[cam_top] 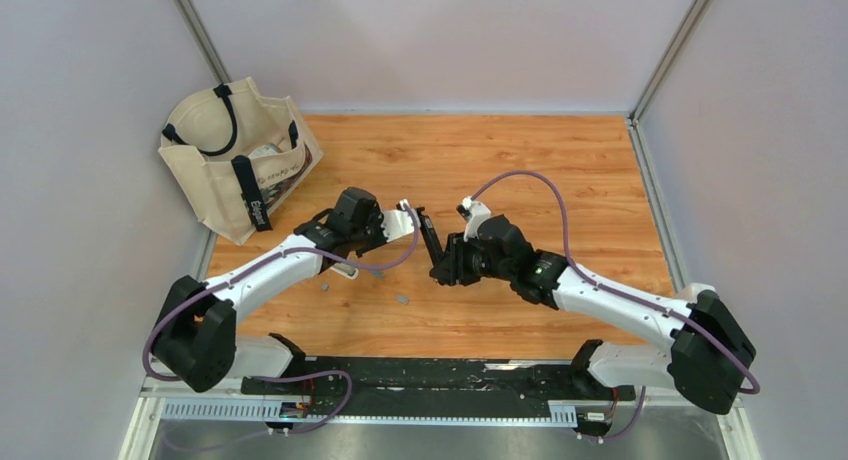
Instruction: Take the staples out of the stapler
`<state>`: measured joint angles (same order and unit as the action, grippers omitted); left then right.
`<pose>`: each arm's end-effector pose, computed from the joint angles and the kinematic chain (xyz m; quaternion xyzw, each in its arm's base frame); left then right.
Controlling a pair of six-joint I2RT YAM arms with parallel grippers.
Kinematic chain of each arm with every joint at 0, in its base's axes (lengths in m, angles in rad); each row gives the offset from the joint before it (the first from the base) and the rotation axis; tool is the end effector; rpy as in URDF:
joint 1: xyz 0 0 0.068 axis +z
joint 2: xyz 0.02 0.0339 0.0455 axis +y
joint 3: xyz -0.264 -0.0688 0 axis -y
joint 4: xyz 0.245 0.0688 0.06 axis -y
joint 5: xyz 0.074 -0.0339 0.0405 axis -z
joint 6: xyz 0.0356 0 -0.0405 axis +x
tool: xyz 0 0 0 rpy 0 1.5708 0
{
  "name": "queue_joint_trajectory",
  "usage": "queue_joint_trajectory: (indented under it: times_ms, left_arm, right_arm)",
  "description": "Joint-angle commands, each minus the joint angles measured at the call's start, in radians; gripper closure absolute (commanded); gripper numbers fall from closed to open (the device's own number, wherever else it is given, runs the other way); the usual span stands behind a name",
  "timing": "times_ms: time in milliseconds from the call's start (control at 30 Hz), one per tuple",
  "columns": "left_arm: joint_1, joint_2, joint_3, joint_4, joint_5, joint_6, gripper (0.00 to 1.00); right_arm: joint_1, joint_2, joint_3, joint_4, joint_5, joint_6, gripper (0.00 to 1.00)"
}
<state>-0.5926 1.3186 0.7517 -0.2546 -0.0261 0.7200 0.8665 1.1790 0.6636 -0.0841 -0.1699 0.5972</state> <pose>0.2225 -0.1487 0.2080 0.5640 0.7402 0.0354 0.3644 0.1586 0.1959 0.2274 -0.1575 0.8679 0.3666 0.2959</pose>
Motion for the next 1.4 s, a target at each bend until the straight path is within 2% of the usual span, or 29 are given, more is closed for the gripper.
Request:
queue_joint_trajectory:
  times_ms: [0, 233, 267, 333, 367, 400, 533, 633, 733, 833, 1000, 1167, 1367]
  left_arm:
    - [-0.024, -0.102, 0.138, -0.19, 0.22, -0.155, 0.96]
    - [-0.053, -0.203, 0.19, -0.394, 0.376, -0.284, 0.88]
    - [-0.055, -0.209, 0.196, -0.417, 0.399, -0.295, 0.77]
    - [-0.055, -0.225, 0.212, -0.466, 0.448, -0.316, 0.65]
    - [-0.055, -0.231, 0.216, -0.483, 0.459, -0.314, 0.56]
    - [-0.053, -0.242, 0.233, -0.52, 0.457, -0.309, 0.54]
    - [-0.009, -0.283, 0.265, -0.538, 0.413, -0.33, 0.52]
    - [0.123, -0.308, 0.294, -0.519, 0.443, -0.398, 0.52]
    - [0.342, -0.311, 0.324, -0.496, 0.498, -0.487, 0.52]
    - [0.422, -0.291, 0.321, -0.529, 0.571, -0.501, 0.54]
    - [0.436, -0.321, 0.29, -0.558, 0.565, -0.501, 0.54]
    - [0.436, -0.344, 0.279, -0.592, 0.558, -0.492, 0.54]
    - [0.438, -0.381, 0.255, -0.597, 0.531, -0.482, 0.54]
  right_arm:
    - [-0.023, 0.079, 0.188, 0.024, 0.216, -0.037, 1.0]
    - [-0.077, 0.235, 0.419, 0.004, 0.234, -0.079, 1.0]
    - [-0.077, 0.251, 0.456, 0.0, 0.231, -0.083, 1.0]
    - [-0.077, 0.297, 0.487, -0.008, 0.225, -0.096, 1.0]
    - [-0.077, 0.309, 0.498, -0.012, 0.227, -0.111, 1.0]
    - [-0.077, 0.338, 0.52, -0.02, 0.23, -0.119, 1.0]
    - [-0.077, 0.404, 0.57, -0.055, 0.251, -0.165, 1.0]
    - [-0.078, 0.467, 0.623, -0.089, 0.257, -0.198, 1.0]
    - [-0.075, 0.534, 0.694, -0.144, 0.231, -0.226, 1.0]
    - [-0.054, 0.608, 0.783, -0.202, 0.245, -0.284, 1.0]
    - [0.006, 0.712, 0.872, -0.226, 0.297, -0.358, 1.0]
    - [0.034, 0.836, 1.002, -0.293, 0.274, -0.387, 1.0]
    - [0.072, 0.916, 1.071, -0.316, 0.323, -0.459, 1.0]
